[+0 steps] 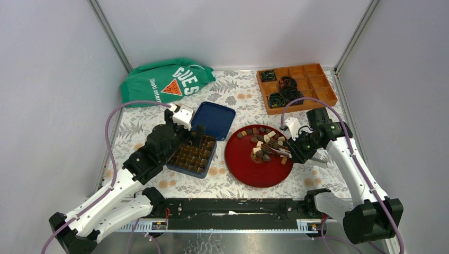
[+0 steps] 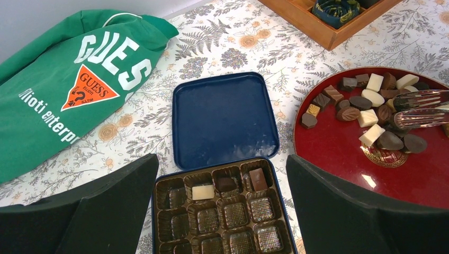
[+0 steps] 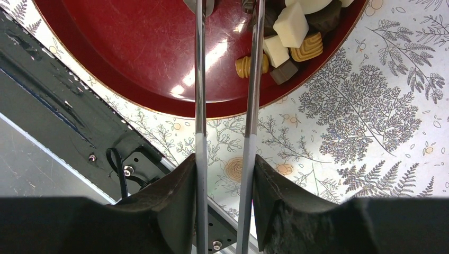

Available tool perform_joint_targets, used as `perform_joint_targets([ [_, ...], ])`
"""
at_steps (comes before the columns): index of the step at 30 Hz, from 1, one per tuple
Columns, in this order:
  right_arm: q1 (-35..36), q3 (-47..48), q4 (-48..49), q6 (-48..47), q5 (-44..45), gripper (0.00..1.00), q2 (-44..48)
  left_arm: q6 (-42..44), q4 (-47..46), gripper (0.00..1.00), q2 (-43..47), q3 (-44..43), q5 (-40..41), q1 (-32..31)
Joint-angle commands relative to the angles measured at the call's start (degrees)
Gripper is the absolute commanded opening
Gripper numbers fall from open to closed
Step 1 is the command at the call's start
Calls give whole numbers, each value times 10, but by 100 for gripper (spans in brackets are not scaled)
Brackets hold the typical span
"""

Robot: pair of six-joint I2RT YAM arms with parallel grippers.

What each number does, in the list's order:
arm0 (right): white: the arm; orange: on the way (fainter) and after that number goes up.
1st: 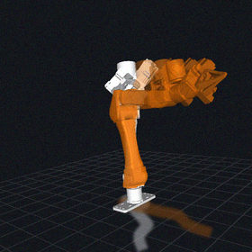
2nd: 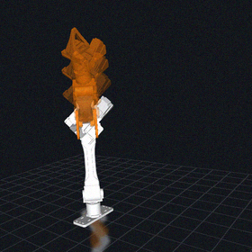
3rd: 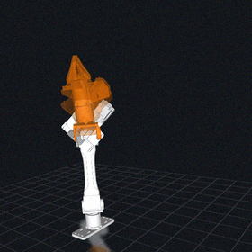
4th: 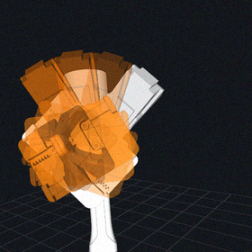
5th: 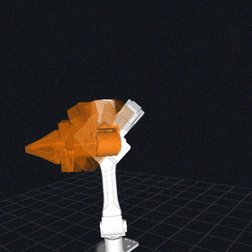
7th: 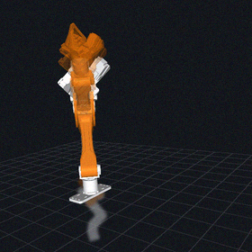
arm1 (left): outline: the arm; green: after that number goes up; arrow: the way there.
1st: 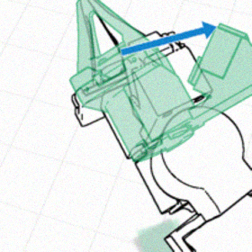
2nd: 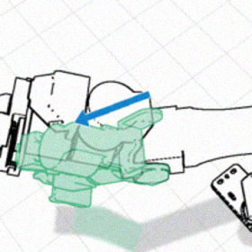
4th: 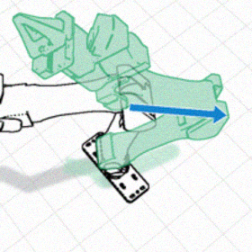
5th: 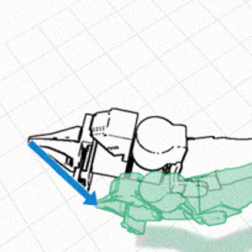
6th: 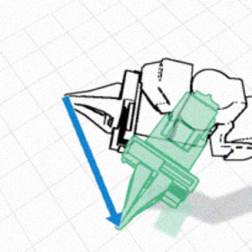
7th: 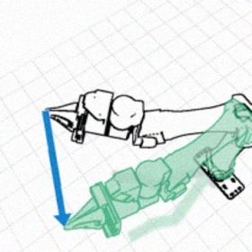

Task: Pack the chocolate
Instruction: Pick up the fake chocolate from the plate.

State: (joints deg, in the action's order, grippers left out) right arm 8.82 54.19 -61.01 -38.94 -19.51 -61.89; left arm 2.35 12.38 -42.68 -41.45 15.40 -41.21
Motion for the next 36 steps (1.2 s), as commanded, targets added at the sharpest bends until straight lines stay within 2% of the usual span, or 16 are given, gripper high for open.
perform_joint_targets([
  [1,-4,20,-3,0,-13,44,16,13,-34,99,-1,3,-7,-1],
  [13,-4,10,10,4,-16,43,4,12,-32,99,-3,3,-8,-1],
  [22,-3,13,4,2,-32,38,7,13,-31,99,-4,3,-10,-1],
  [36,-4,47,4,3,-52,5,31,13,-31,99,0,2,-9,0],
])
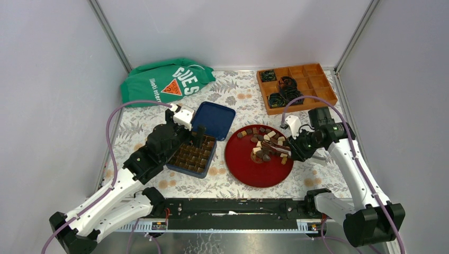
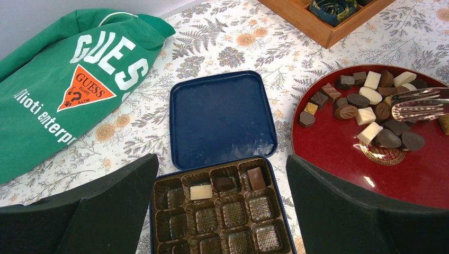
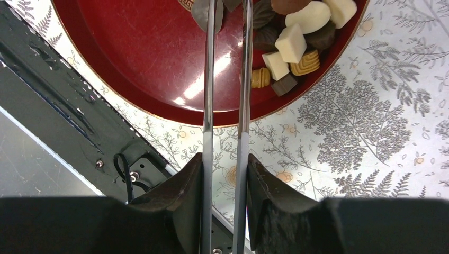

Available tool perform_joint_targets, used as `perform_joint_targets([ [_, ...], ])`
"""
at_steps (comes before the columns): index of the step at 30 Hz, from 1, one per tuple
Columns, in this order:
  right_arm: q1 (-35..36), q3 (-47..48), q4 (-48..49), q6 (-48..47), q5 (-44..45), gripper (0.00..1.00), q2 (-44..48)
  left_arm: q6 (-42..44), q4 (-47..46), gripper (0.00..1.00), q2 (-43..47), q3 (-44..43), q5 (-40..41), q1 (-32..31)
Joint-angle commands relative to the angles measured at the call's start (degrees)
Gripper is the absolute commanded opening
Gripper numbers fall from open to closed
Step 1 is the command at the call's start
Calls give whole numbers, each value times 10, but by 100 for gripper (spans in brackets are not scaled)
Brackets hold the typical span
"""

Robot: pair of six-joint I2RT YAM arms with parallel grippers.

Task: Pack the chocolate
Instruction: Pick up the fake chocolate from the plate, then place the fake chocolate in the packing box.

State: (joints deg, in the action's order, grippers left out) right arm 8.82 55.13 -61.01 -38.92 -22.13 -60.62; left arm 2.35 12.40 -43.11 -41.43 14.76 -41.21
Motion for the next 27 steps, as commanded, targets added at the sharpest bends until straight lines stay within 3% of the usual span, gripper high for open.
perform_joint_targets([
  [1,-4,40,3,2,-31,4,18,12,-32,99,4,2,-2,0],
  [9,-4,83,4,-28,-101,2,-3,11,-35,99,8,3,10,3],
  [18,-3,135,52,-51,-256,1,-65,3,-52,99,21,14,68,13],
  [27,42,193,163,41,-365,2,-170,-7,-94,99,71,42,92,40],
])
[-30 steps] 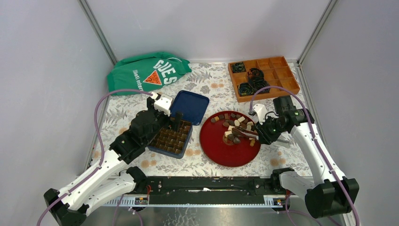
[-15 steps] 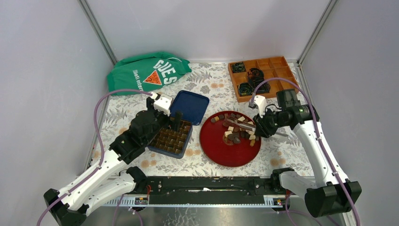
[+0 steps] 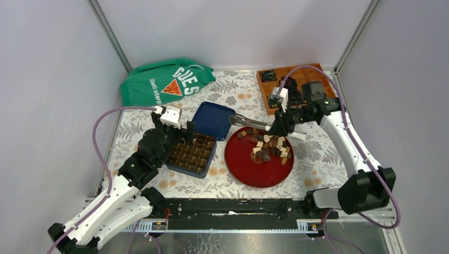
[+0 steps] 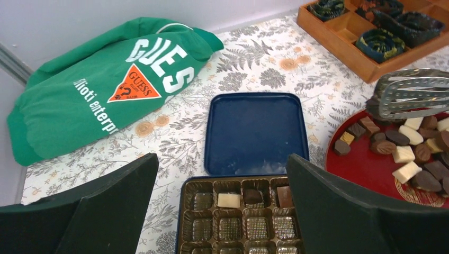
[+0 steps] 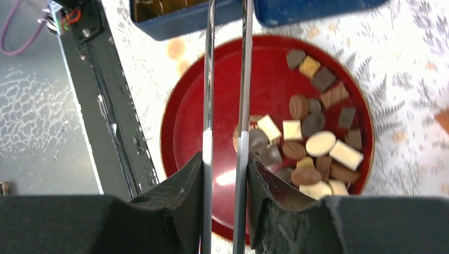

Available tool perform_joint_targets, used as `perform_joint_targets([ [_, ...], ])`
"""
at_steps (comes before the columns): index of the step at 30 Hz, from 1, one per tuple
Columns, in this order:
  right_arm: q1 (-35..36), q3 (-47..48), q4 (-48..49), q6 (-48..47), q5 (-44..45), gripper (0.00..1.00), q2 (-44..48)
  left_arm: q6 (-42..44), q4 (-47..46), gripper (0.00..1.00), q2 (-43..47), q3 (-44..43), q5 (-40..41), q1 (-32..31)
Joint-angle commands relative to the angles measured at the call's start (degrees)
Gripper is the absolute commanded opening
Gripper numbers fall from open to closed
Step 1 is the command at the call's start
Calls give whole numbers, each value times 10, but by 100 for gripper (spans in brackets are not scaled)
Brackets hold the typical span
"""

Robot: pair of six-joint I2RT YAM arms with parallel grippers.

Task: Pack the chocolate
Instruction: Place the fake chocolate in the packing box.

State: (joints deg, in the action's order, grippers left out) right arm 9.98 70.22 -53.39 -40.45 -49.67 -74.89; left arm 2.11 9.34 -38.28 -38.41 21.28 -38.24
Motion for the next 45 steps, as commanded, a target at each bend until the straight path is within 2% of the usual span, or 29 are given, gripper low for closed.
perform_joint_targets([
  [1,42,47,102,69,-90,2,-36,-5,-67,99,25,14,28,12],
  [9,127,97,169,146,-75,3,-122,-7,-74,99,33,17,24,25],
  [13,170,126,183,159,-28,4,-161,-7,-76,99,36,19,28,28],
  [27,292,290,160,173,97,7,-334,-4,-75,99,44,19,35,35],
  [35,327,374,143,186,164,10,-412,-3,-76,99,51,19,35,37],
  [40,340,389,139,184,188,18,-432,-3,-76,99,53,19,33,38],
  [45,349,405,128,181,196,22,-448,-2,-76,99,53,19,27,40],
])
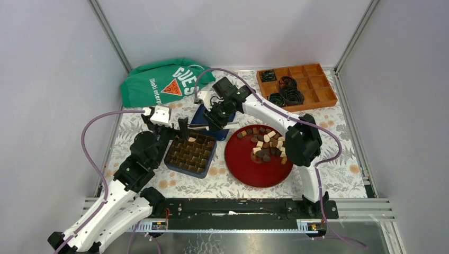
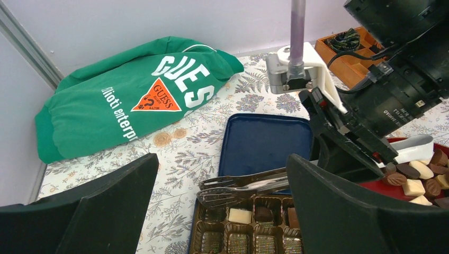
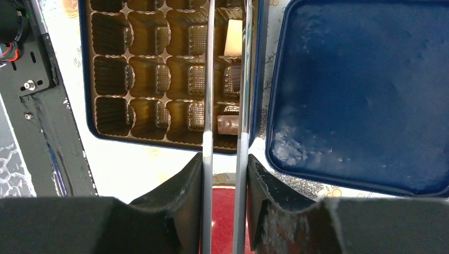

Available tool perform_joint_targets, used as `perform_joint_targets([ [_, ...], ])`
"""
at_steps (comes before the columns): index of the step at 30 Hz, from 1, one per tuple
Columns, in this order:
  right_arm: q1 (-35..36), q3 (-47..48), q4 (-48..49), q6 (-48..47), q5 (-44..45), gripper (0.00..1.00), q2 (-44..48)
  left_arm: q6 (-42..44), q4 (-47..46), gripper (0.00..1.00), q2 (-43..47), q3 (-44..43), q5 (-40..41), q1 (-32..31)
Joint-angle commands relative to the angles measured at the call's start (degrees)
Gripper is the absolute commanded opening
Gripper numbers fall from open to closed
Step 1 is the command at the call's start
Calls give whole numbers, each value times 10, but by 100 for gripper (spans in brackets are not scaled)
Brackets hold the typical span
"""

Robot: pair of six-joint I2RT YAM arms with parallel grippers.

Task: Pack the chocolate
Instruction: Place the fake chocolate in the packing box.

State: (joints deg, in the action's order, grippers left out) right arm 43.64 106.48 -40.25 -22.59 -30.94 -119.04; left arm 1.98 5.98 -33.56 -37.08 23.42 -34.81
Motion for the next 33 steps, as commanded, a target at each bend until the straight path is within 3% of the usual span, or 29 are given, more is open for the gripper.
perform_joint_targets([
  [1,14,43,-5,2,10,24,-9,0,-42,99,5,5,6,5],
  [10,16,46,-8,0,13,42,-5,-1,-41,99,4,5,1,7],
  [15,16,49,-12,1,6,45,0,-1,-41,99,4,5,0,8],
  [22,15,42,-23,-6,-14,38,40,-2,-41,99,5,5,0,8],
  [28,12,-19,-34,-43,-27,35,139,-17,-38,99,10,0,-19,8],
  [33,-35,-113,-26,-67,-59,34,244,-125,11,99,-2,-44,-148,9],
])
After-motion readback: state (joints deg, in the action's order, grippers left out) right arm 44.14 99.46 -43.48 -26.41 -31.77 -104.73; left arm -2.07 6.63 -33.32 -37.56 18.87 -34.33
